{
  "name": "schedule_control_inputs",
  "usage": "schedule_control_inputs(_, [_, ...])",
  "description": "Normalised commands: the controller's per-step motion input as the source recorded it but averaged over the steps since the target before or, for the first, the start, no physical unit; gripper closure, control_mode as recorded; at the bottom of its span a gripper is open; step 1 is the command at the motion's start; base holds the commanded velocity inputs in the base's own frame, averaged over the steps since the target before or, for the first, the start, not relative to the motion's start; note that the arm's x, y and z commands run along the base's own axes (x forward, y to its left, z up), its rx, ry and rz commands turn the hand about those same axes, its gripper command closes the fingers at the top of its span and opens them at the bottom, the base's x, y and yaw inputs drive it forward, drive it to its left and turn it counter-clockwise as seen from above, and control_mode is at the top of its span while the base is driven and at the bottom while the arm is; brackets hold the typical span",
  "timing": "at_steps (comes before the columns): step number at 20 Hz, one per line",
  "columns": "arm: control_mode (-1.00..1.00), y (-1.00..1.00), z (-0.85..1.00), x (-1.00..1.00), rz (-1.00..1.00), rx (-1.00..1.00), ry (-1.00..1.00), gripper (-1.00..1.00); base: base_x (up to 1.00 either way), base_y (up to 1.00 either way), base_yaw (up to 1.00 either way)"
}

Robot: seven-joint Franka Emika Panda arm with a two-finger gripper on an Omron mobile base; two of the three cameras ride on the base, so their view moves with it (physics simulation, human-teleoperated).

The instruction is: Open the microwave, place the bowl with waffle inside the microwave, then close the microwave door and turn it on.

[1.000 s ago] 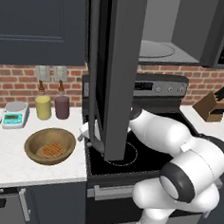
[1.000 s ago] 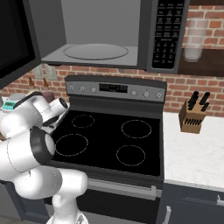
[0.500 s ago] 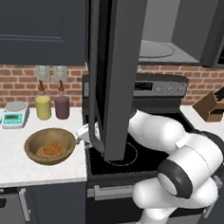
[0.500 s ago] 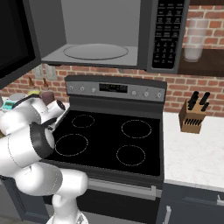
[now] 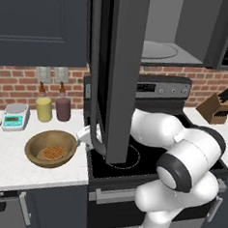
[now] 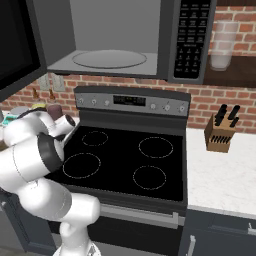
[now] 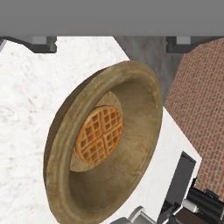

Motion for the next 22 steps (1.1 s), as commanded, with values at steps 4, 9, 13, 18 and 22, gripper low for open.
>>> schedule_control_inputs(4, [-1.00, 0.02, -0.06, 0.28, 0.00, 0.00, 0.00, -1.00, 0.00, 0.00, 0.00])
schedule_control_inputs(9, [-1.00, 0.11, -0.12, 0.23, 0.00, 0.00, 0.00, -1.00, 0.00, 0.00, 0.00])
schedule_control_inputs(13, [-1.00, 0.17, -0.14, 0.19, 0.00, 0.00, 0.00, -1.00, 0.00, 0.00, 0.00])
schedule_control_inputs(18, [-1.00, 0.17, -0.21, 0.16, 0.00, 0.00, 0.00, -1.00, 0.00, 0.00, 0.00])
schedule_control_inputs(22, [-1.00, 0.10, -0.19, 0.15, 0.00, 0.00, 0.00, -1.00, 0.00, 0.00, 0.00])
